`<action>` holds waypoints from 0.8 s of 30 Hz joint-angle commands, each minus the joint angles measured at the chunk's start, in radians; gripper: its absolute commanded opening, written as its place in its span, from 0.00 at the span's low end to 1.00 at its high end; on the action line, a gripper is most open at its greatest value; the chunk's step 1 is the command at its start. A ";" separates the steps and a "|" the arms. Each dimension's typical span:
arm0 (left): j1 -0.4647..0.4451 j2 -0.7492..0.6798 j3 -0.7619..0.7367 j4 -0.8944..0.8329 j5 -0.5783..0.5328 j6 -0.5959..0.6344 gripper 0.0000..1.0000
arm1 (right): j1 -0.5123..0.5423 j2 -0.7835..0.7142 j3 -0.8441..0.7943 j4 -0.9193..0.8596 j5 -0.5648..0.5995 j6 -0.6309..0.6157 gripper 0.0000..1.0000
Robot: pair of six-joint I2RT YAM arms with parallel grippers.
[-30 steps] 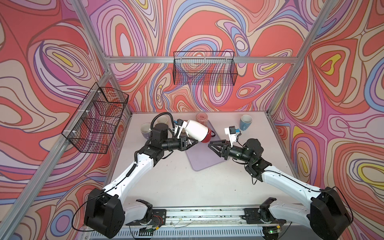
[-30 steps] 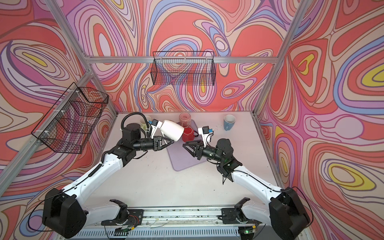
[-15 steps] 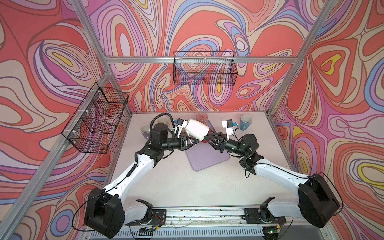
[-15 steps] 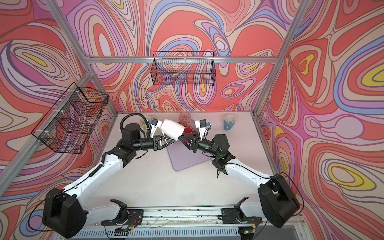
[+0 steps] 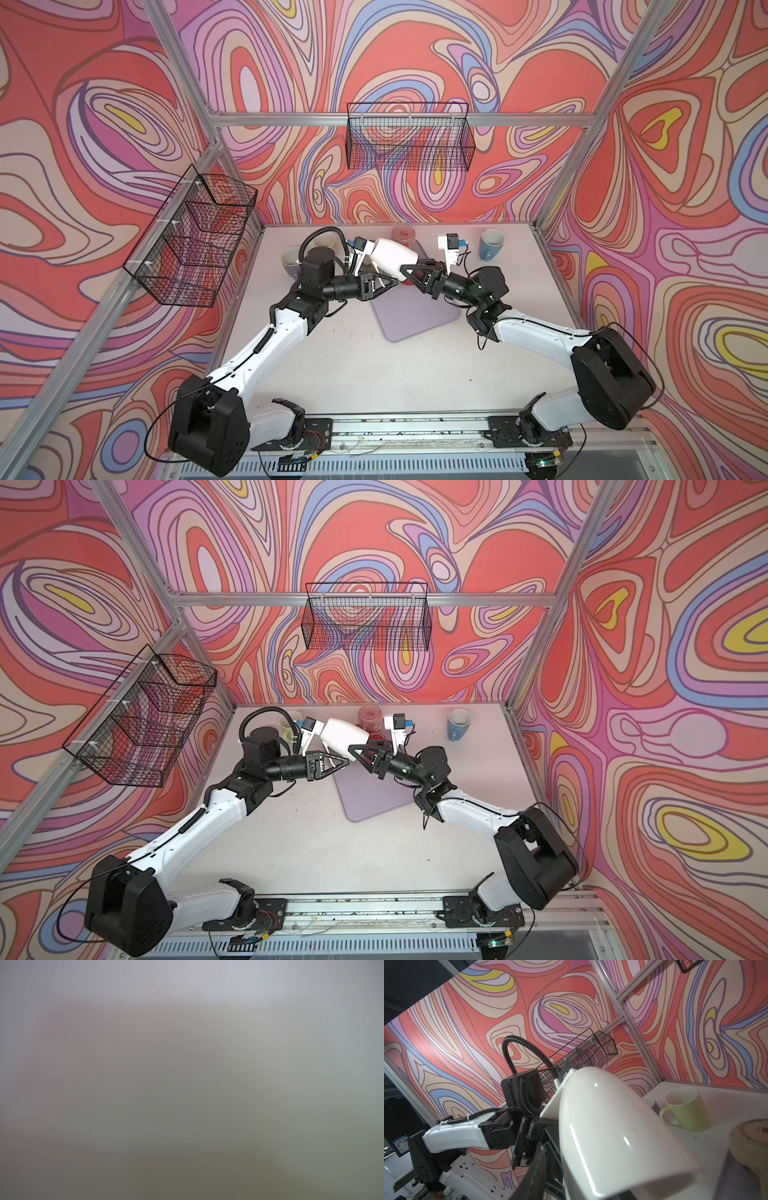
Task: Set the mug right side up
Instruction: 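Close the right gripper on the white mug held by the left gripper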
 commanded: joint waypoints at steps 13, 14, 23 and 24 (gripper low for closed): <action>0.006 -0.023 -0.004 0.075 0.016 0.015 0.00 | 0.027 0.105 0.060 0.212 -0.016 0.123 0.35; 0.005 -0.025 -0.004 0.074 0.015 0.017 0.00 | 0.027 0.111 0.062 0.226 -0.016 0.133 0.34; 0.006 -0.027 -0.006 0.073 0.009 0.016 0.00 | 0.027 0.114 0.071 0.230 -0.015 0.147 0.22; 0.005 -0.027 -0.007 0.073 0.009 0.018 0.00 | 0.027 0.112 0.072 0.224 -0.012 0.145 0.19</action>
